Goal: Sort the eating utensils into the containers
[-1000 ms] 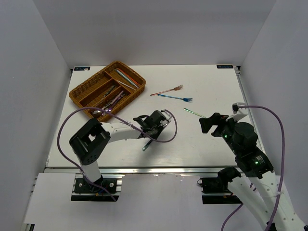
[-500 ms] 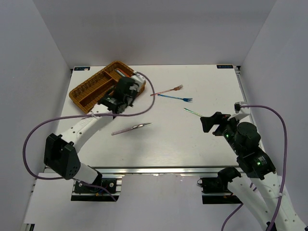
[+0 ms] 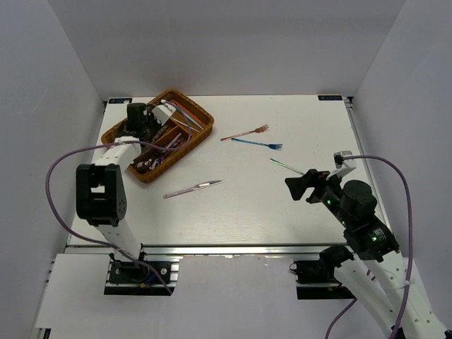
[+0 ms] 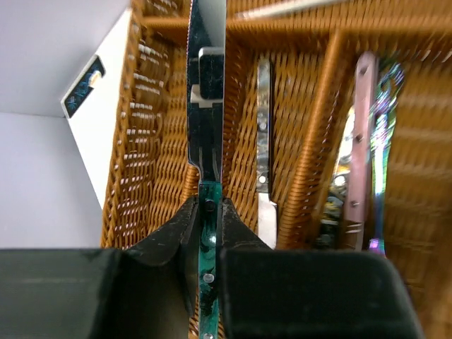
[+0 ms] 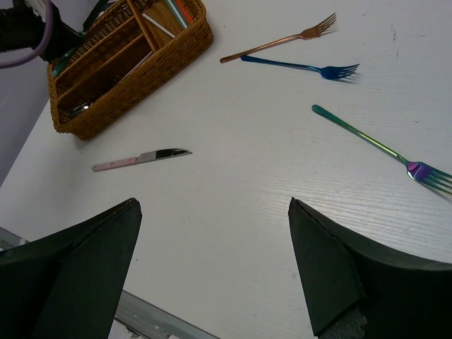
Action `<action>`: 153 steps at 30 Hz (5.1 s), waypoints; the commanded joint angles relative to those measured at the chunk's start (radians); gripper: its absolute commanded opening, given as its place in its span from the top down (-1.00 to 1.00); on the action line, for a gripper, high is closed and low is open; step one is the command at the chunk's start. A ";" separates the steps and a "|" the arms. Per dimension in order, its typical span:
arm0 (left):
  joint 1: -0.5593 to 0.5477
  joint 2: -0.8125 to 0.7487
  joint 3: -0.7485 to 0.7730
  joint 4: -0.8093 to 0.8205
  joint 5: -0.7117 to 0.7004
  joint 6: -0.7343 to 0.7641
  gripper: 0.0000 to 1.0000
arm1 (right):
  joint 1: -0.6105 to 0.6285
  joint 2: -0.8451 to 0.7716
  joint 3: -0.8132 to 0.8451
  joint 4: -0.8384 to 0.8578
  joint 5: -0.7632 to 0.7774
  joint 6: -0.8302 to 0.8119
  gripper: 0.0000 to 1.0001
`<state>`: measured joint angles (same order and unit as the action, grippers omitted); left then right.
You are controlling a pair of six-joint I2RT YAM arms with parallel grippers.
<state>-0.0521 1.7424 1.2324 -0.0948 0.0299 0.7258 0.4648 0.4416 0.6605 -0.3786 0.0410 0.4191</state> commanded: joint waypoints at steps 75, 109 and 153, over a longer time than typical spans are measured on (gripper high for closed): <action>-0.440 -0.037 -0.300 -0.425 0.137 -0.315 0.90 | -0.002 -0.090 0.016 0.017 -0.075 -0.072 -0.79; -0.112 0.149 0.248 0.027 -0.191 0.063 1.00 | -0.003 -0.095 -0.019 0.017 -0.086 -0.066 -0.79; 0.034 0.140 -0.021 0.201 -0.062 -0.066 -0.23 | -0.003 -0.069 -0.039 0.049 -0.064 -0.072 -0.79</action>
<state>-0.0189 1.8706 1.1454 0.1146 -0.0444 0.6903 0.4648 0.3687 0.6247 -0.3779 -0.0292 0.3595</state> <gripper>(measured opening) 0.606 0.895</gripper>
